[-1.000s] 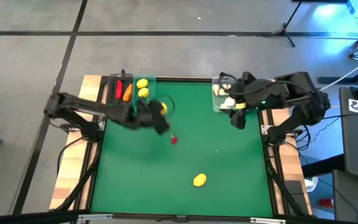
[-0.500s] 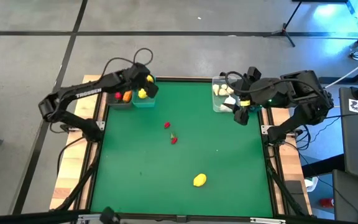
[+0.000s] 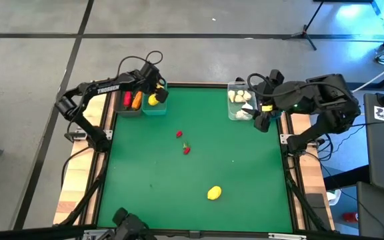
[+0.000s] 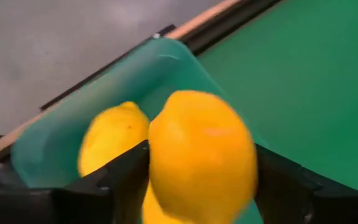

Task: Sort produce into baskets
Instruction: Put the top lemon into the transparent light blue bin, then put the lemon into the transparent light blue bin

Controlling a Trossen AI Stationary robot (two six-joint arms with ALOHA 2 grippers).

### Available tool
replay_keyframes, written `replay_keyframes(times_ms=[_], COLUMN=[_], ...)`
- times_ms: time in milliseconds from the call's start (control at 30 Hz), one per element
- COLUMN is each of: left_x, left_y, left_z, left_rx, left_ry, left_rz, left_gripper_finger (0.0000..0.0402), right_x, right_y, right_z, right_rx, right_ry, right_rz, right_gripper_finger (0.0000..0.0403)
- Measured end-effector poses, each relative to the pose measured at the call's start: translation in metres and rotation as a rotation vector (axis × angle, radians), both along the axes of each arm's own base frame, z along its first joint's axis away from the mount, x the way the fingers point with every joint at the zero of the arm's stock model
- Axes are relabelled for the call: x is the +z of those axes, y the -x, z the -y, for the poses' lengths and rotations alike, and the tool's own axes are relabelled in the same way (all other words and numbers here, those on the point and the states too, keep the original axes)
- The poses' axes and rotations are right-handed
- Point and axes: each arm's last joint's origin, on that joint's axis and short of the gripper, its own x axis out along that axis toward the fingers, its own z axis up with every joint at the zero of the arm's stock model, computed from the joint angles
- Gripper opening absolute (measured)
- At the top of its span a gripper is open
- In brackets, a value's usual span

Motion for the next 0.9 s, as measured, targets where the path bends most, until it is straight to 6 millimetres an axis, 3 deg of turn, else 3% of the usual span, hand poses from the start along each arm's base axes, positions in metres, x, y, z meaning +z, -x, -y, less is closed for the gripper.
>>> replay_keyframes(times_ms=[200, 367, 500, 700, 800, 900], left_x=[0.002, 0.021, 0.052, 0.098, 0.116, 0.130], left_y=[0.000, 0.001, -0.005, -0.010, -0.005, 0.002], left_z=[0.002, 0.019, 0.053, 0.118, 0.150, 0.177], left_rx=[-0.023, -0.132, -0.289, -0.495, -0.571, -0.608], left_ry=[0.011, 0.073, 0.070, 0.013, 0.012, 0.016], left_rz=[0.017, 0.109, 0.226, 0.394, 0.476, 0.541], left_gripper_finger=[0.0302, 0.0314, 0.0308, 0.0304, 0.0304, 0.0304], right_x=[0.000, 0.002, 0.006, 0.005, -0.008, -0.035], right_y=[0.000, 0.005, 0.016, 0.016, 0.007, -0.010], right_z=[-0.001, 0.000, 0.002, -0.001, -0.005, -0.014], right_rx=[0.017, 0.030, 0.037, 0.058, 0.100, 0.114], right_ry=[-0.012, -0.010, -0.038, -0.149, -0.225, -0.287], right_rz=[-0.004, 0.003, 0.032, 0.039, -0.031, -0.151], right_gripper_finger=[0.0330, 0.0330, 0.0330, 0.0330, 0.0330, 0.0330])
